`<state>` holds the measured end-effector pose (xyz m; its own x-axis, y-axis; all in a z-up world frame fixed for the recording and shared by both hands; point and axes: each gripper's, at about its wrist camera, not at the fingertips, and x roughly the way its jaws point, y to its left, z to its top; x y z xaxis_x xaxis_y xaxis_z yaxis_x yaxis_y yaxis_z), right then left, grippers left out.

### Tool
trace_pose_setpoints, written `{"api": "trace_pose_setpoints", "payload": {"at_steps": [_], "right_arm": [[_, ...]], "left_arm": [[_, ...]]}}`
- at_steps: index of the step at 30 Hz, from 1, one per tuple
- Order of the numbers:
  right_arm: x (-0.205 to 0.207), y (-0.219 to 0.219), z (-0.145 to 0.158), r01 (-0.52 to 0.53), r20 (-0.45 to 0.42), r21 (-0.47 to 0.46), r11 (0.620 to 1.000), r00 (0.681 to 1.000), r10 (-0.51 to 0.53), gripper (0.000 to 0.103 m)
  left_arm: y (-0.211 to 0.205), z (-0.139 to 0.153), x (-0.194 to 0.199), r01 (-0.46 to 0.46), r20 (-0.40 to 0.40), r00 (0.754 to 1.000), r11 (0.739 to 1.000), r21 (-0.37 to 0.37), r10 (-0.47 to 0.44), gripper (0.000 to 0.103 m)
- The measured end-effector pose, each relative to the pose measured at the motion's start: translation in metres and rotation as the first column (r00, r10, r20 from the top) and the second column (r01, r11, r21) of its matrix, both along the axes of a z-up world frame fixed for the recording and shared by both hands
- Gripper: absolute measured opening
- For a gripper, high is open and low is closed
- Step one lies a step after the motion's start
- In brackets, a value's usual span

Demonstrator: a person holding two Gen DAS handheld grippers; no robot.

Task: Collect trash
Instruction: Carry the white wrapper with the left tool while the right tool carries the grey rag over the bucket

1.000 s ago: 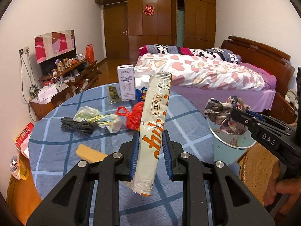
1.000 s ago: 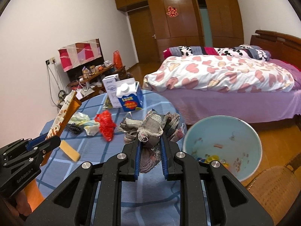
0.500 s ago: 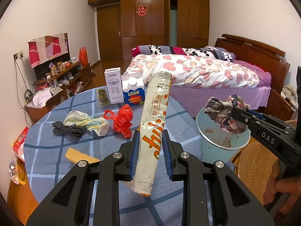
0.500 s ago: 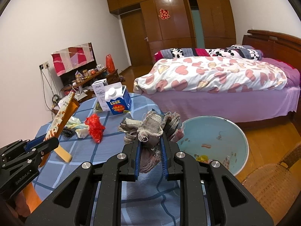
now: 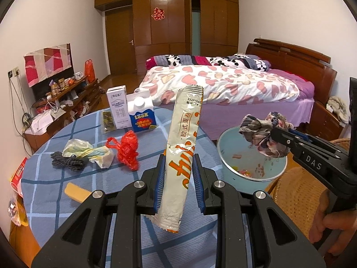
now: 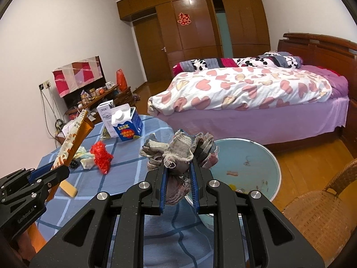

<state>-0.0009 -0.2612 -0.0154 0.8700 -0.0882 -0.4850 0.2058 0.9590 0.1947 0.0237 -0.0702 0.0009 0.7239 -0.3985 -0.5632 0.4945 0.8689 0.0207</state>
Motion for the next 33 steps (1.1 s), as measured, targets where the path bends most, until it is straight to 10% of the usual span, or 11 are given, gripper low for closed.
{"api": "trace_pose_setpoints", "payload": {"at_steps": [33], "right_arm": [[-0.018, -0.076, -0.011, 0.194, -0.004, 0.054, 0.979, 0.981, -0.194, 0.019]], "left_arm": [[-0.099, -0.005, -0.004, 0.129, -0.008, 0.992, 0.991, 0.030, -0.129, 0.024]]}}
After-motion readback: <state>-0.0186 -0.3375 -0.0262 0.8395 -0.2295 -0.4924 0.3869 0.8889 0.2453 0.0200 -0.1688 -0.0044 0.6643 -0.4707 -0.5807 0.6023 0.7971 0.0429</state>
